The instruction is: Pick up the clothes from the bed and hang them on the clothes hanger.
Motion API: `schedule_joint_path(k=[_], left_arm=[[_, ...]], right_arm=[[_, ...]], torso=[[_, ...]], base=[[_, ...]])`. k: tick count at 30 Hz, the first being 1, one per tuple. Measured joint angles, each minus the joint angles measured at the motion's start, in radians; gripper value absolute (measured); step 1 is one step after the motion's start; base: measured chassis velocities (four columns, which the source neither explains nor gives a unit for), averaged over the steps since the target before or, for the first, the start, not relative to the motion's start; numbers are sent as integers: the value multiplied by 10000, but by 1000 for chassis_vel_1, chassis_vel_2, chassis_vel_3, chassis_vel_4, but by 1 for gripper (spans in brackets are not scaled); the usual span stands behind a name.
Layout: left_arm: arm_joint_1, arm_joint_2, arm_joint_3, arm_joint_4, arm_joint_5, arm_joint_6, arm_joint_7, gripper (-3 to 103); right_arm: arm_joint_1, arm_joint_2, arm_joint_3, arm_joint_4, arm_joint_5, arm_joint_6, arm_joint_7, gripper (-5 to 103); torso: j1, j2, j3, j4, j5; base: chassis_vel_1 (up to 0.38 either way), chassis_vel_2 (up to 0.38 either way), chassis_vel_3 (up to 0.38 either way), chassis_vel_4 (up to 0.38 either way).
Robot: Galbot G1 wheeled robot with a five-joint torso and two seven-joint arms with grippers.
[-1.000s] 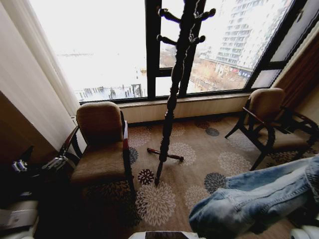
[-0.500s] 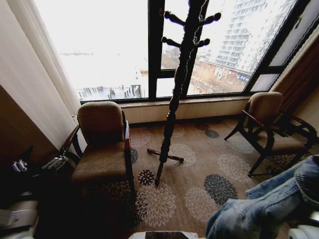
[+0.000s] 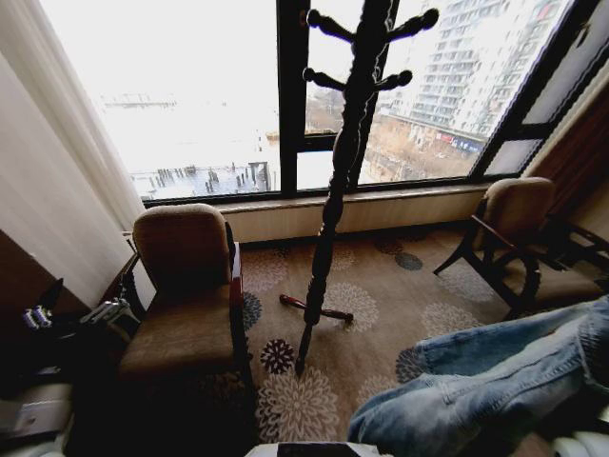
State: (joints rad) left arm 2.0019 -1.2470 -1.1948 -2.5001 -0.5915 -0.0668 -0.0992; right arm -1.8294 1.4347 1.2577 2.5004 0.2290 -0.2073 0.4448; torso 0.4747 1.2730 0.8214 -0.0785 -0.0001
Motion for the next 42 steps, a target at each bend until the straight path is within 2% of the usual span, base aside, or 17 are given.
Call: schedule_joint_path(k=[8, 13, 17, 18, 19, 21, 22, 24, 29, 35, 38, 39, 42], left_arm=[[0, 0, 0, 0, 0, 0, 0, 100], [-1, 1, 0, 0, 0, 0, 0, 100], [-1, 1, 0, 0, 0, 0, 0, 100], [-1, 1, 0, 0, 0, 0, 0, 100], [0, 0, 0, 1, 0, 1, 0, 100], [0, 1, 0, 0, 0, 0, 1, 100], [0, -1, 0, 0, 1, -2, 1, 100], [0, -1, 0, 0, 0, -2, 1, 100], [0, 0, 0, 0, 0, -2, 1, 100], [0, 0, 0, 0, 1, -2, 1, 100], [0, 0, 0, 0, 0, -2, 1, 100], [0, 0, 0, 0, 0, -2, 1, 100], [0, -1, 0, 0, 0, -1, 1, 100]], right_arm=[[32, -88, -17, -4, 46, 51, -45, 20], [165, -520, -18, -5, 443, 159, -204, 20], [471, -1546, 148, -7, 1747, 128, -860, 20], [471, -1546, 148, -7, 1747, 128, -860, 20], [691, -2236, 341, -7, 2318, 78, -1161, 20], [746, -2448, 393, -7, 2455, 58, -1234, 20], [923, -3216, 555, -5, 2869, -10, -1505, 20], [1106, -3982, 646, 1, 3253, -123, -1655, 20], [1462, -4649, 751, -443, 3555, -242, -1666, 20], [1776, -5109, 1076, -1288, 3889, -282, -1712, 20], [1945, -5674, 1304, -1883, 4362, -284, -1980, 20], [1945, -5674, 1304, -1883, 4362, -284, -1980, 20], [2367, -6534, 1280, -2454, 4689, -335, -2253, 20]], torso=[[2, -1, 1, -2, -1], [5, -2, 0, -5, 3], [5, -3, 2, 0, 6], [5, -3, 2, 0, 6], [-8, -1, -2, -1, 3], [-12, 1, -4, -2, 3], [-17, 5, -6, -2, 1], [-17, 6, -5, 2, -1], [-2, 0, -1, -1, 2], [2, -1, 0, -1, 3], [-4, 0, -2, -4, 4], [-4, 0, -2, -4, 4], [-6, 1, -3, -5, 5]], base=[[-245, 262, 239, -252], [-189, 176, 160, -156], [-31, 24, 40, -21], [0, 0, 0, 0], [0, 0, 0, 0], [0, 0, 0, 0], [0, 0, 0, 0], [18, -13, -10, 27], [7, -5, -4, 11], [0, 0, 0, 0], [0, 0, 0, 0], [0, 0, 0, 0], [0, 0, 0, 0]])
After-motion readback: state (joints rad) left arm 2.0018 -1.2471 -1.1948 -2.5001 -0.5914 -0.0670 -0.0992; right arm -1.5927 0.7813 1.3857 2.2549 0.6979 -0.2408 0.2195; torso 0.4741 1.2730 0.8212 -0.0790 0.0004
